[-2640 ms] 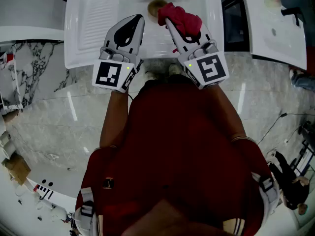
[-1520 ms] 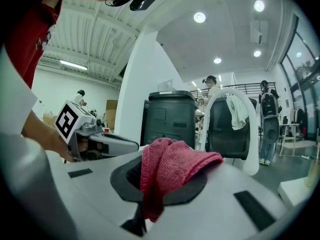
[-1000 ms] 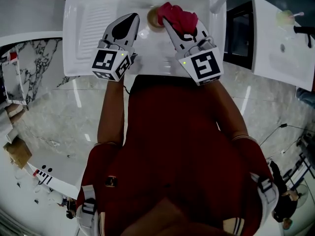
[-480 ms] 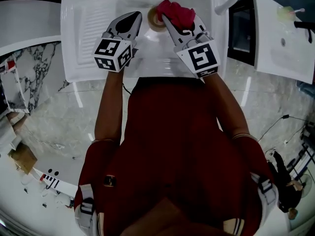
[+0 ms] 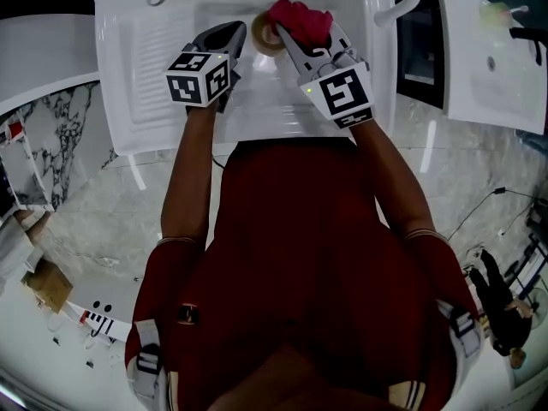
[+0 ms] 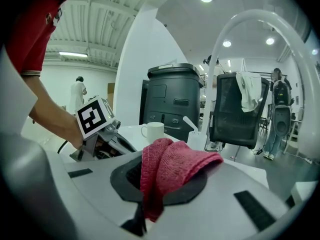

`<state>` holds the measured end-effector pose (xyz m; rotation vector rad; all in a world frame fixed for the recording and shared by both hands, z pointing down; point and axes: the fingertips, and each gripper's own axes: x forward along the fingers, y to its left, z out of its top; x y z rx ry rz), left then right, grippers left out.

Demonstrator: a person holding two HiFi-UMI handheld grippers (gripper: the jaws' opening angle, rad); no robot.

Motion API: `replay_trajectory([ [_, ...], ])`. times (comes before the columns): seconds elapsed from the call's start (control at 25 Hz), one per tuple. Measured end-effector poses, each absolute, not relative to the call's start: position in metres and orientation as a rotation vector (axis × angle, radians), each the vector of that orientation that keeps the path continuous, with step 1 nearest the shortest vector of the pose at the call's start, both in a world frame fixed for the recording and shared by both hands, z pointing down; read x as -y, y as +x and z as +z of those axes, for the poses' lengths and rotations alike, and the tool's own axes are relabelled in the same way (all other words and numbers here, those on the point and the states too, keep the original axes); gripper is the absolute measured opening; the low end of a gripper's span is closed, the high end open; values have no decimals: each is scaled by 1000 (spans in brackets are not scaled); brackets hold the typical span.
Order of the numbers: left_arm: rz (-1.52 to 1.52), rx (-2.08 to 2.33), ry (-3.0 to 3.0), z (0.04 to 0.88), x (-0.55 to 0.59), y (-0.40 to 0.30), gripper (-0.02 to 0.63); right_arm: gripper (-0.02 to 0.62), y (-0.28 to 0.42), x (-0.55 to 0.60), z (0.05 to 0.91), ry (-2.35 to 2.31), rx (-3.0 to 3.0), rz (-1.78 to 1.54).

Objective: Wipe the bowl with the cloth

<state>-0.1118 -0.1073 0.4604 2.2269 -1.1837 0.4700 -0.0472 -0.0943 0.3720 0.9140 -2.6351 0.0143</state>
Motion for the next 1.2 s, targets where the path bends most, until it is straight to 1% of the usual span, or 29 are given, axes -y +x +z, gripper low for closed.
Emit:
replay_trajectory([
  [0.4, 544, 1124, 2112, 497, 119, -111, 11, 28, -47, 108, 389, 904, 2606, 29],
  [0.6, 574, 1099, 2050, 517, 121, -109, 57, 28, -47, 113, 400, 886, 2590, 35],
  [1.2, 612, 1033, 1847, 567, 119, -110, 80, 28, -55, 117, 424, 826, 2554, 40],
])
